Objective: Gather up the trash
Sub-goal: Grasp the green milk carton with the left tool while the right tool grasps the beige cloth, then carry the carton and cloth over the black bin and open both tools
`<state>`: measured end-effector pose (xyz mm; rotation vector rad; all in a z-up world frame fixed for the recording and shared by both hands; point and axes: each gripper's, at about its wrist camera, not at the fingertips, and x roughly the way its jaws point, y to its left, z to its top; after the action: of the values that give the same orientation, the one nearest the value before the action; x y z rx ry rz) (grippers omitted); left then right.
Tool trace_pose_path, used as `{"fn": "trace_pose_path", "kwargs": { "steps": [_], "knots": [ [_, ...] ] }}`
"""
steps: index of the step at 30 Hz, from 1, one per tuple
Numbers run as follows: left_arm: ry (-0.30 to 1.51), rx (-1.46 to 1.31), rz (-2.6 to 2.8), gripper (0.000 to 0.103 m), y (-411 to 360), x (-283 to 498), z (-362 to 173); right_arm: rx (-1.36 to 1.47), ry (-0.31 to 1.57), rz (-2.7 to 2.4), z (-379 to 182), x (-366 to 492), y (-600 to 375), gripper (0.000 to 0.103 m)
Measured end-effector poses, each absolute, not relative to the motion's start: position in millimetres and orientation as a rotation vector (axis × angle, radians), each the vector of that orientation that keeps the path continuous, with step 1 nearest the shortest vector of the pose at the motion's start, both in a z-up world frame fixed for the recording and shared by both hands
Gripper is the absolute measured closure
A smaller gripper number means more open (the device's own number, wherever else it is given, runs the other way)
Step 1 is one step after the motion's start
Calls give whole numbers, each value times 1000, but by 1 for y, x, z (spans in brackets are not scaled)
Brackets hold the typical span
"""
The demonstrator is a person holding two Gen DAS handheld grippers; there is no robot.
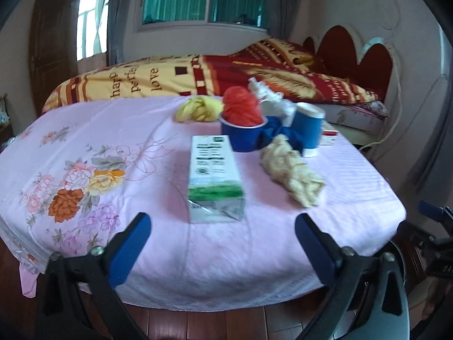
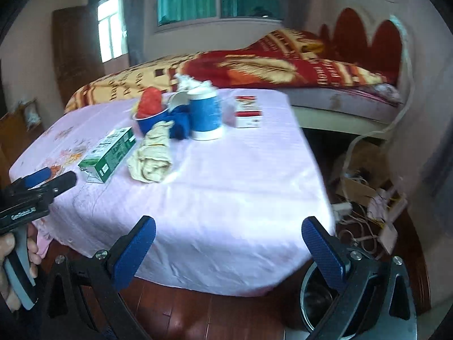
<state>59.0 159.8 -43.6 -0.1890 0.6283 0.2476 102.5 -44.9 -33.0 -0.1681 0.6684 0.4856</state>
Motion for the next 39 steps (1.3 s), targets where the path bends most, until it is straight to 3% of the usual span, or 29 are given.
{"fn": "trace_pose_path", "kwargs": {
  "steps": [5, 12, 15, 19, 23, 39],
  "knots": [
    [644, -194, 239, 15, 164, 73, -54, -174, 694, 585, -44, 131, -9, 23],
    [658, -224, 218, 23, 176, 93, -65, -231, 690, 709, -58, 157, 49, 24],
    [663, -226, 206, 25, 179, 100, -68, -250, 696, 741, -61, 170, 70, 29],
    [671, -236, 191, 35, 183, 107, -71, -262, 739, 767, -71, 186, 84, 57],
    [665, -230, 166, 43, 183, 109, -73, -228, 721, 782, -68, 185, 79, 76],
    [550, -160, 63, 47, 140, 85, -22, -141, 608, 614, -21, 163, -25, 77]
  ]
}}
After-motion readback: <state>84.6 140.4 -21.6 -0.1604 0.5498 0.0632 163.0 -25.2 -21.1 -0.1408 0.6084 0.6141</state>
